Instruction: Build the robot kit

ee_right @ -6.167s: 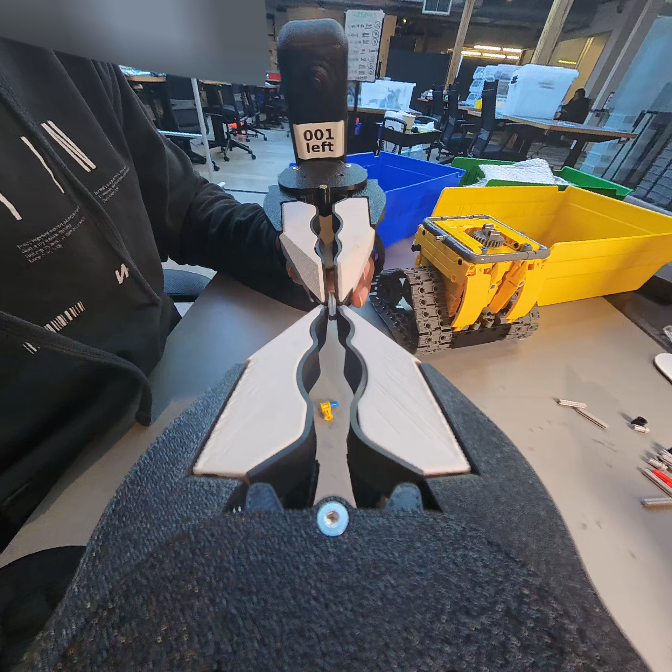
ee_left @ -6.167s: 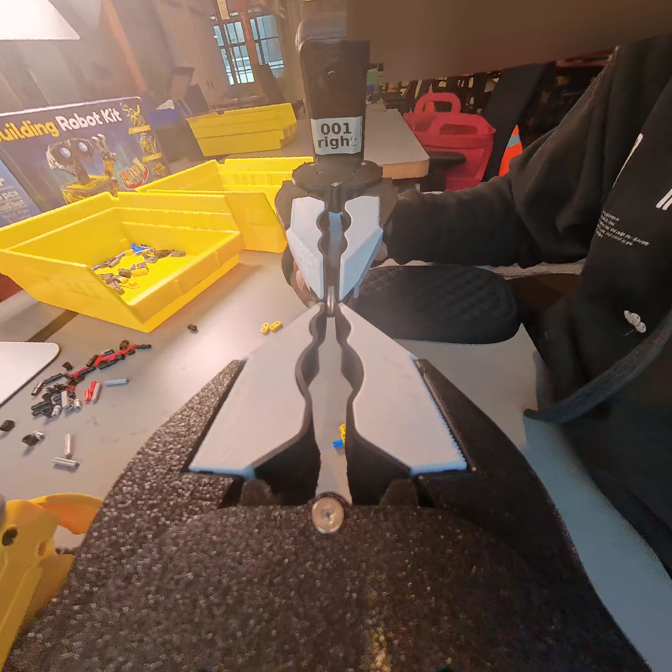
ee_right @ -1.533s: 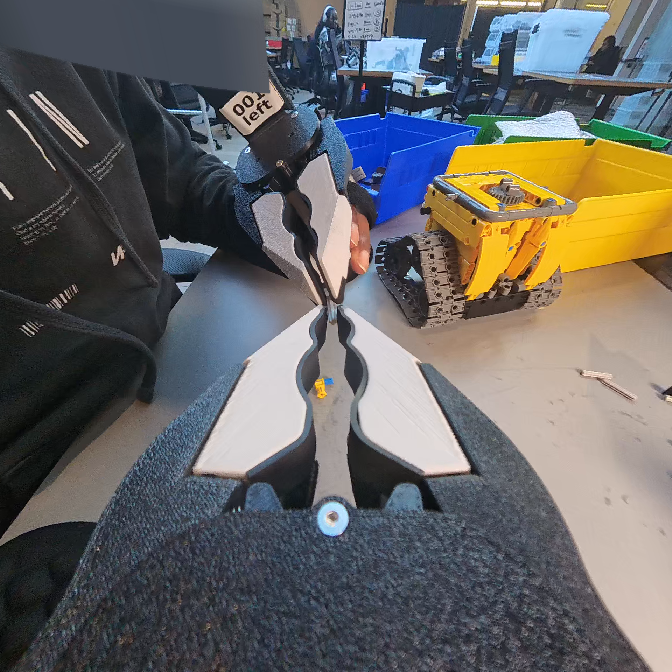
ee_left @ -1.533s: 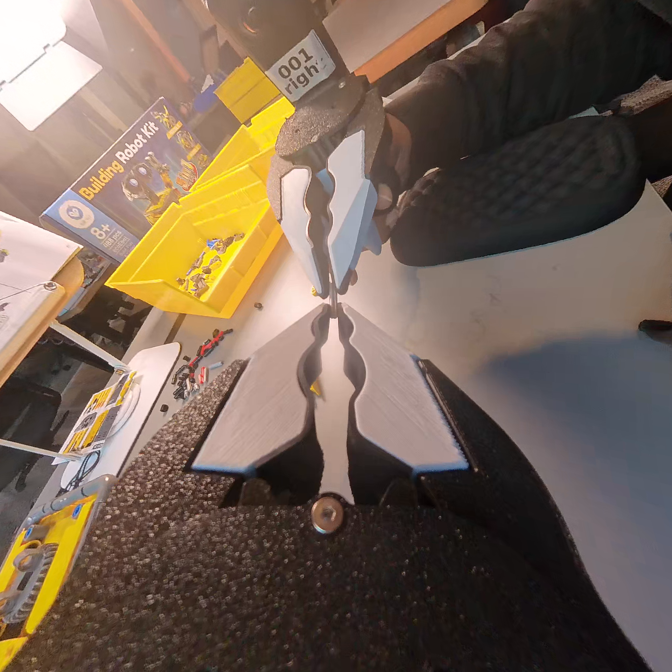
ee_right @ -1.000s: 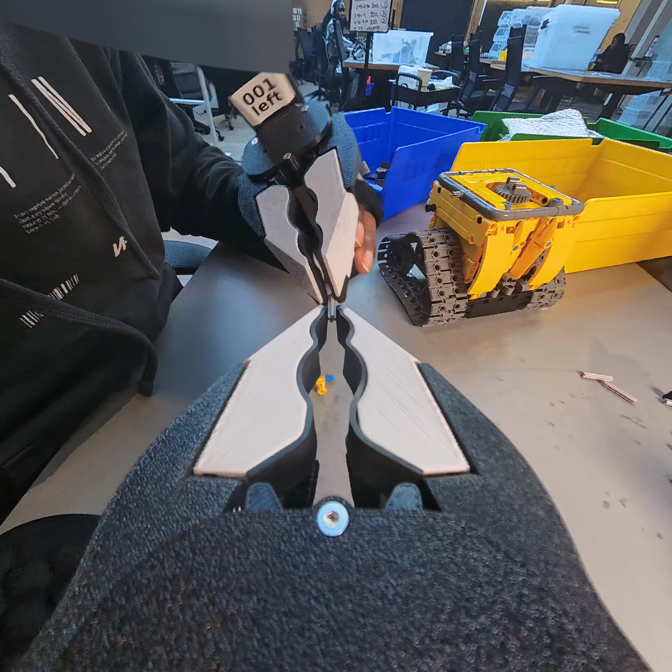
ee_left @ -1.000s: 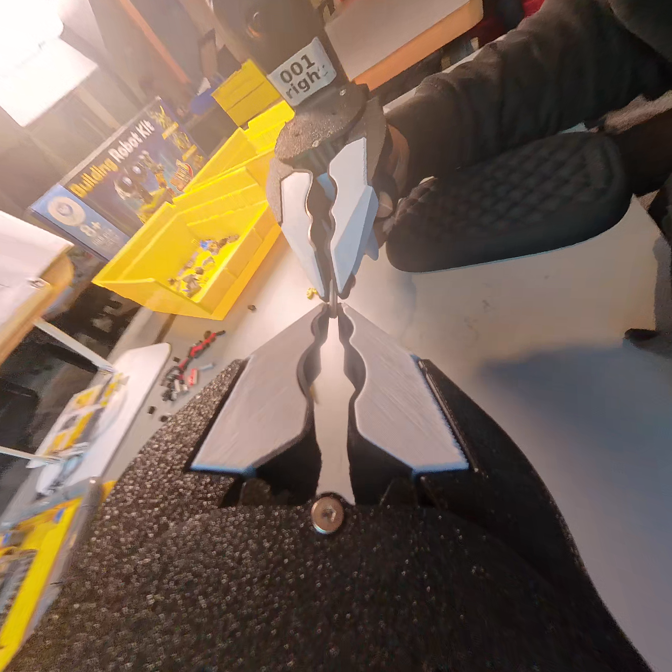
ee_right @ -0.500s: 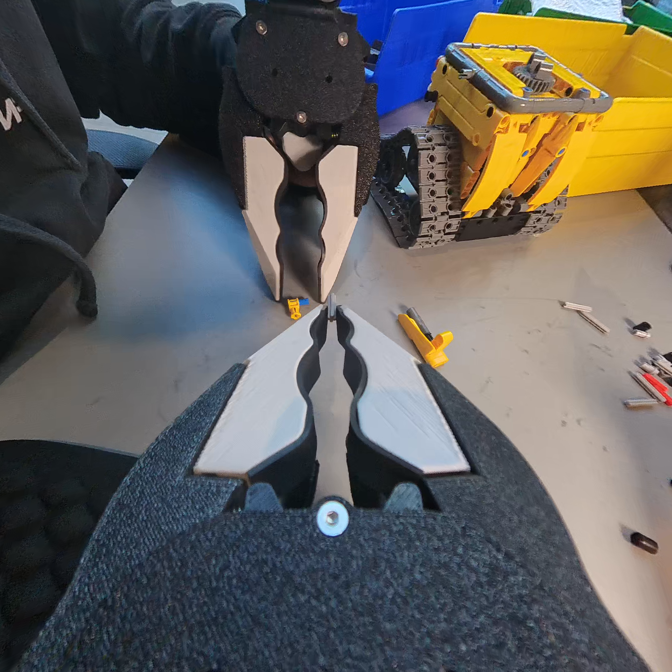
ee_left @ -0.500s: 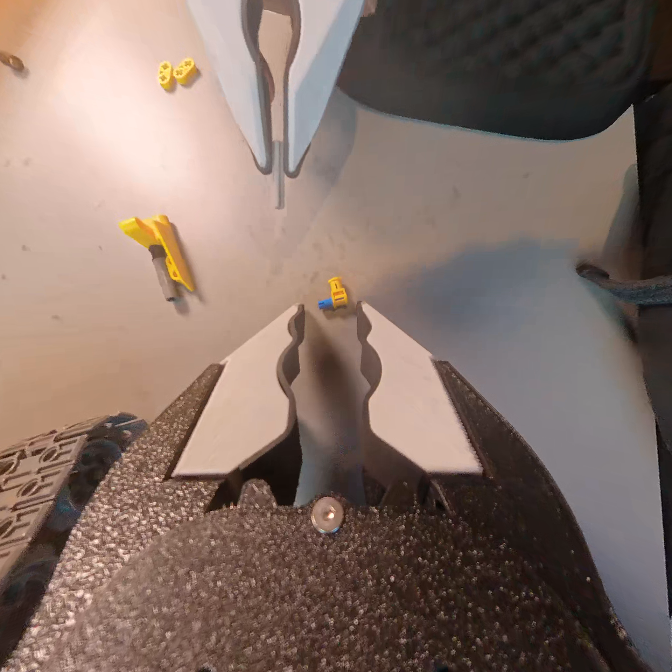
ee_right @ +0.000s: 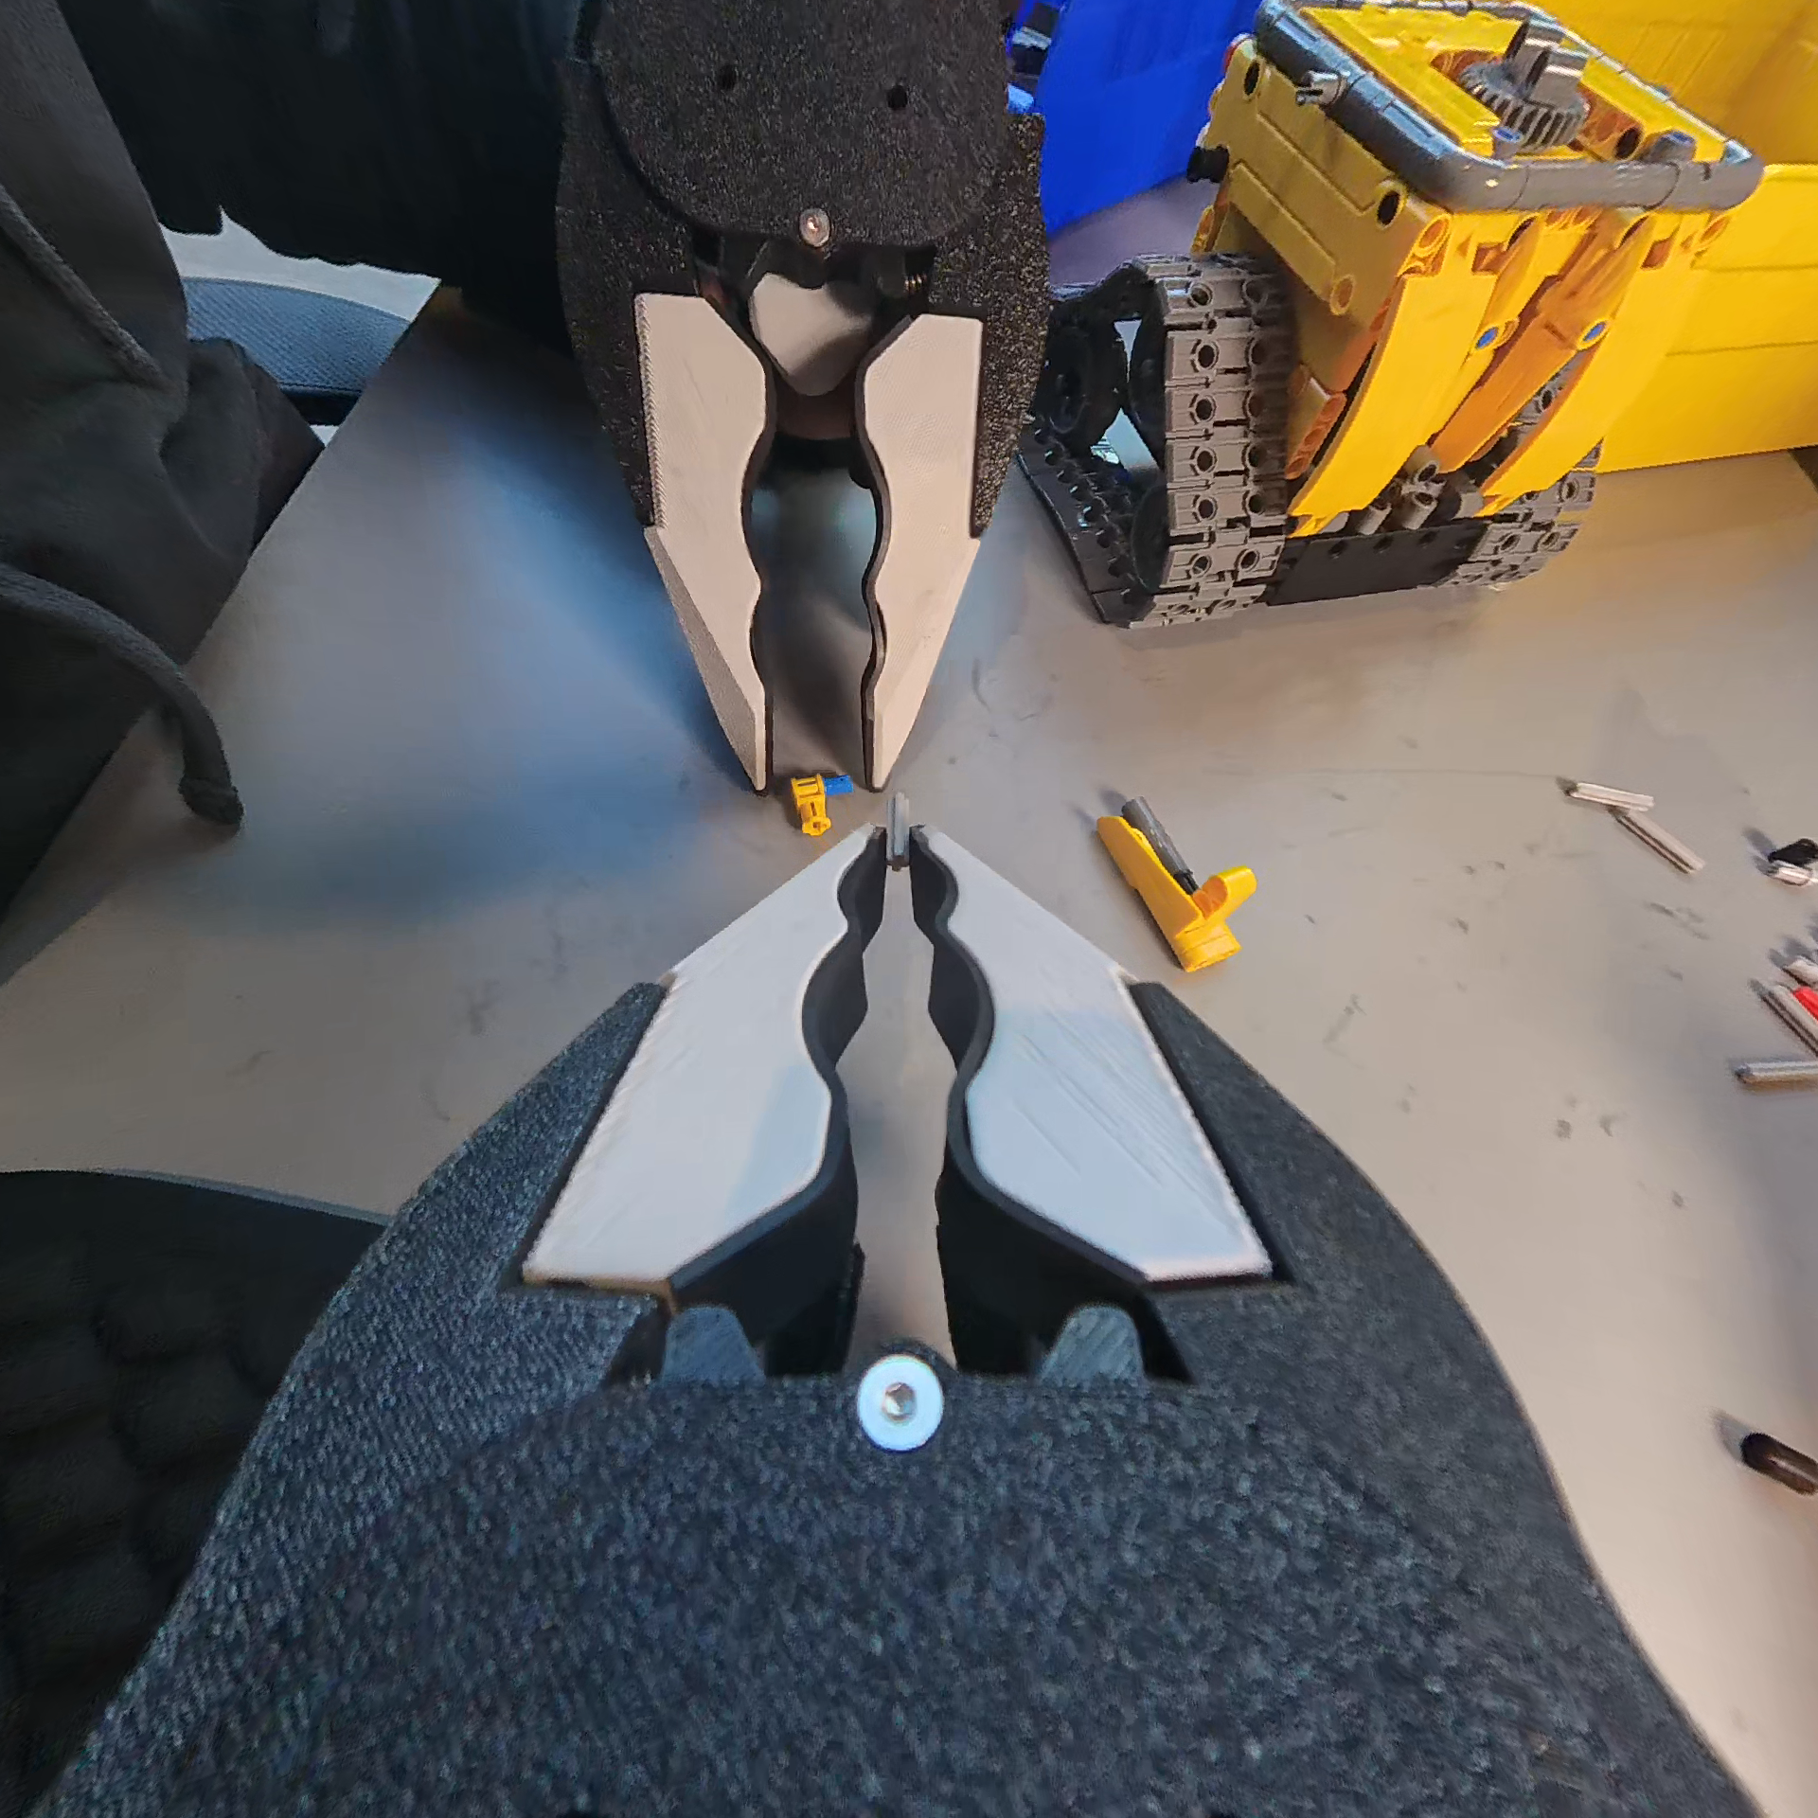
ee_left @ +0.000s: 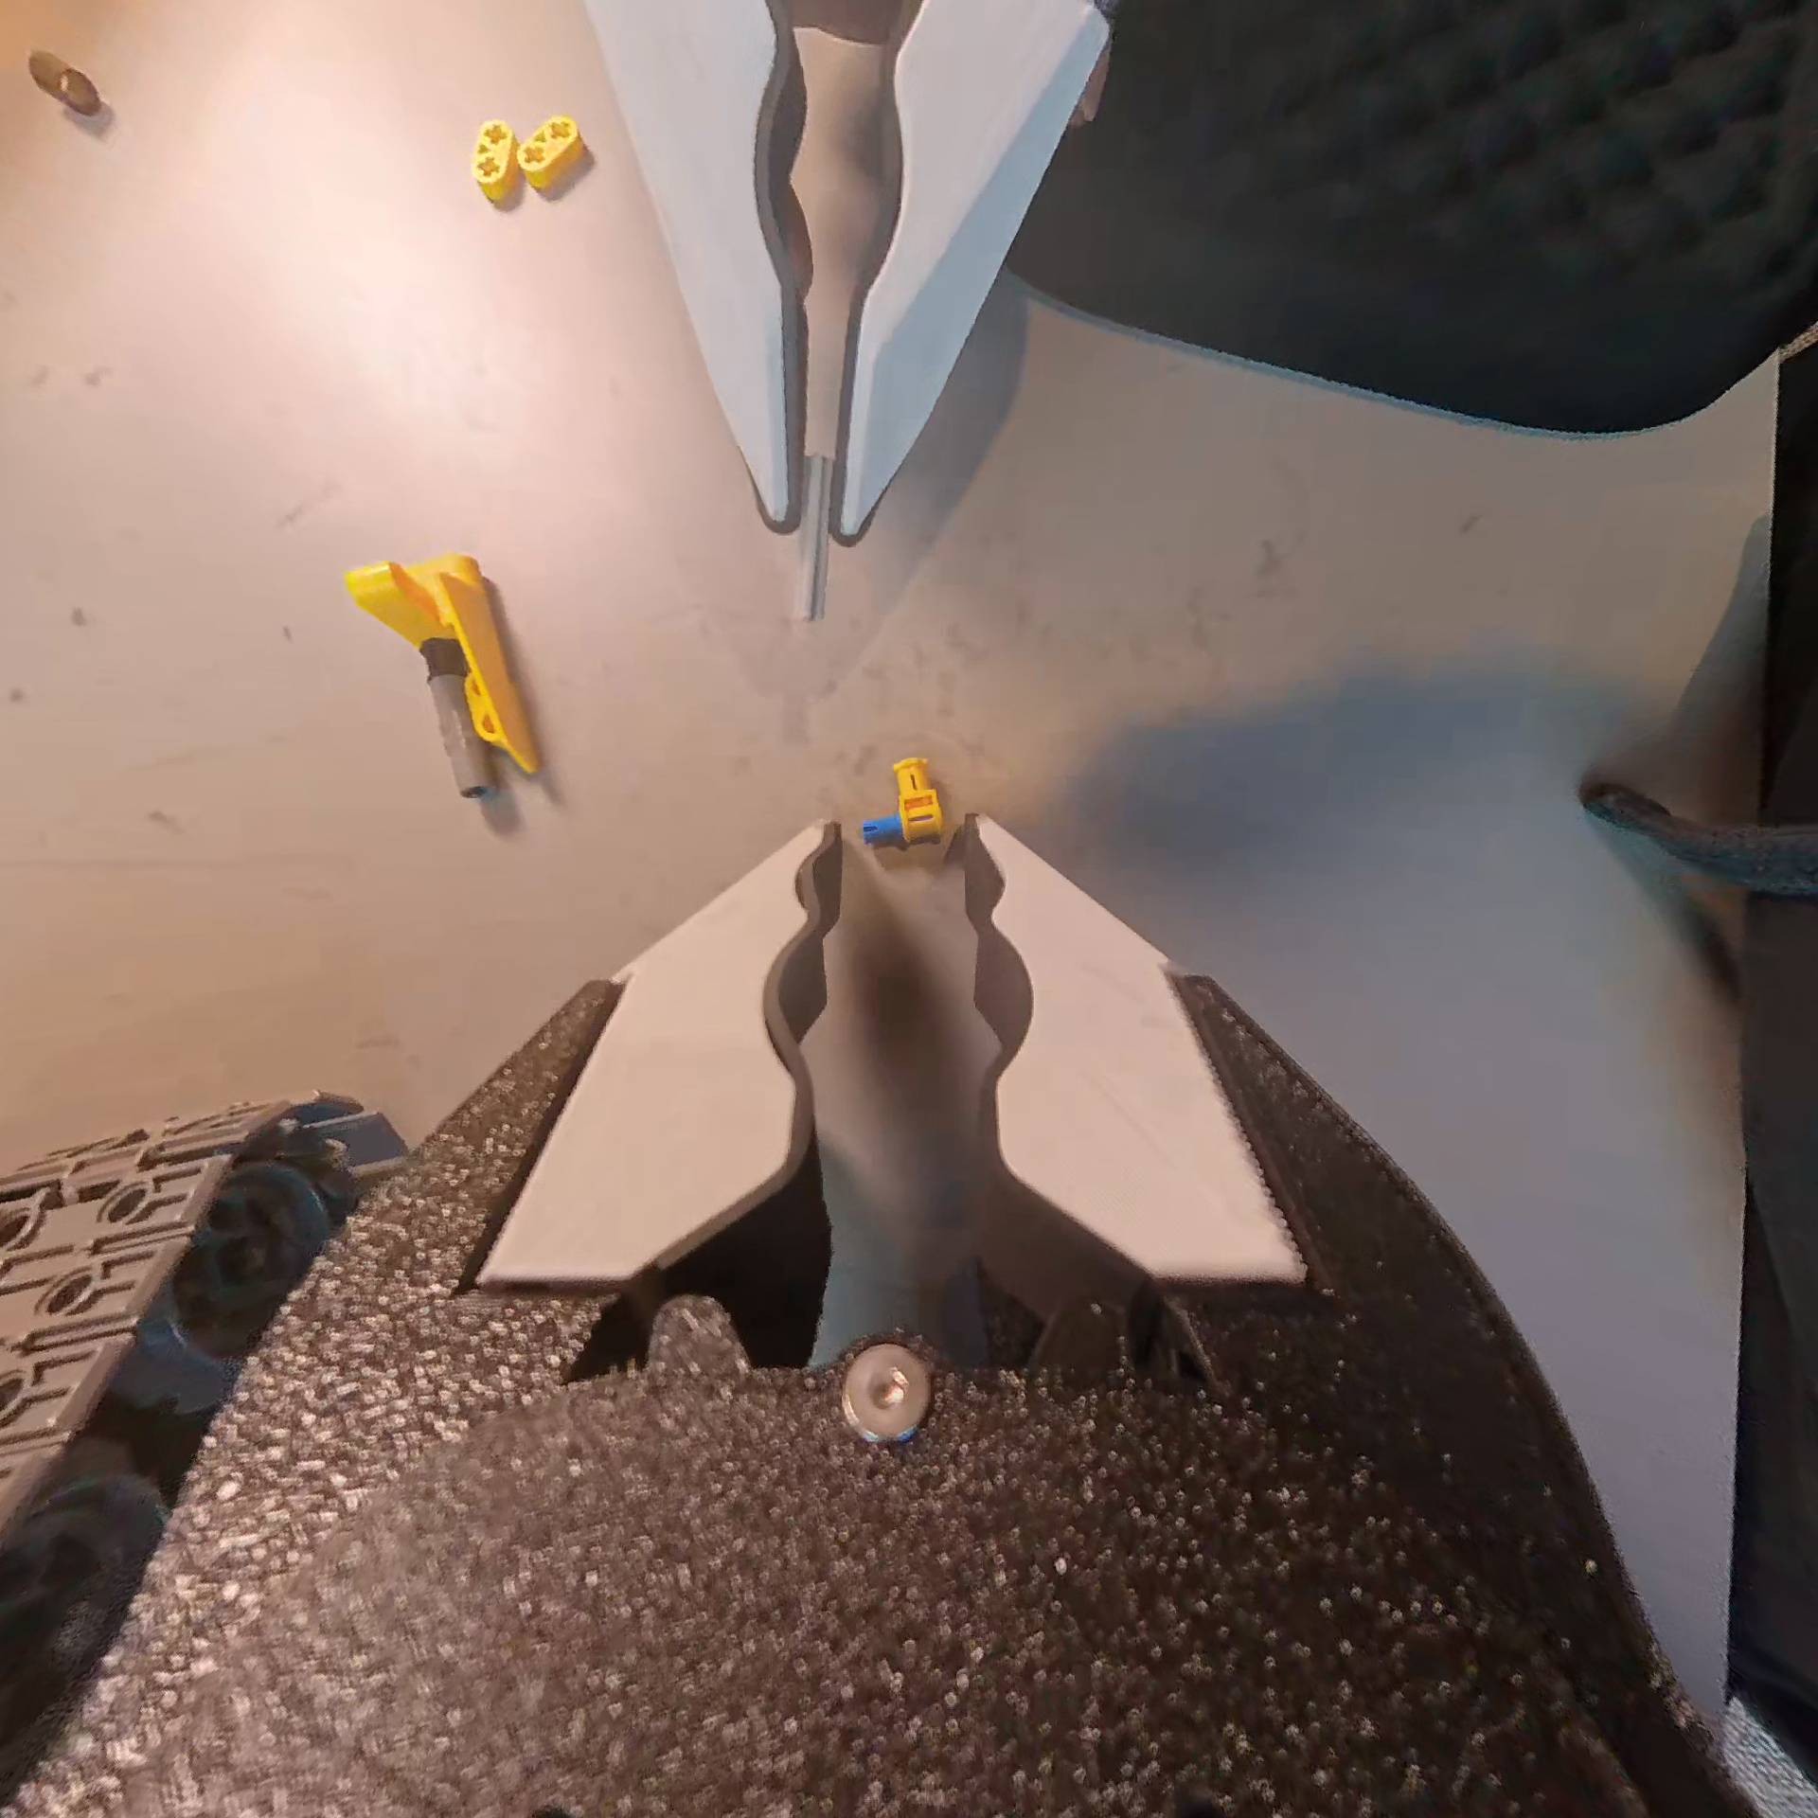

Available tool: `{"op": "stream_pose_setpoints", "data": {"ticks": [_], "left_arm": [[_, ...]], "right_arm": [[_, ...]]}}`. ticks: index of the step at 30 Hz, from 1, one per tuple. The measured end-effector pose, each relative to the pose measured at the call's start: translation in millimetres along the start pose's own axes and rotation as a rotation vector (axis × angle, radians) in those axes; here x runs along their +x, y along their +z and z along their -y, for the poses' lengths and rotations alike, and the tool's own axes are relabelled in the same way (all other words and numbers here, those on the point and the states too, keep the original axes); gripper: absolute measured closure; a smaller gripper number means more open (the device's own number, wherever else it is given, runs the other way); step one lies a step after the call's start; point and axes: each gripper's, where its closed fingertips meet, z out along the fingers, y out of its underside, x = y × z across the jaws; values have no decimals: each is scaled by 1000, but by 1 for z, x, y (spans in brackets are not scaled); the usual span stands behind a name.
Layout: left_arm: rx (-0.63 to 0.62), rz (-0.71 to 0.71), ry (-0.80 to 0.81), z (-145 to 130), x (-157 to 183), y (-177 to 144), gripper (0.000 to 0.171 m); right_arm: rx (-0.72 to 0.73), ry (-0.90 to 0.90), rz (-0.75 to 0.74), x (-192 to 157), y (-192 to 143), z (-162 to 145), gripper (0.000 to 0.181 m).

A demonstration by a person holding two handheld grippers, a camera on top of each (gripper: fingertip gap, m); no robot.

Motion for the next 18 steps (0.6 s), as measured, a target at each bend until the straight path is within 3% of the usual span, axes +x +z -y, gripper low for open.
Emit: {"op": "stream_pose_setpoints", "data": {"ticks": [9, 13, 18], "left_arm": [[-16, 90, -30, 1, -2, 2, 154], [10, 55, 14, 3, -1, 2, 157], [202, 15, 43, 30, -8, -16, 157]], "right_arm": [[-17, 2, 0, 0, 2, -4, 177], [2, 1, 17, -3, 2, -1, 177], [91, -8, 25, -5, -6, 17, 177]]}}
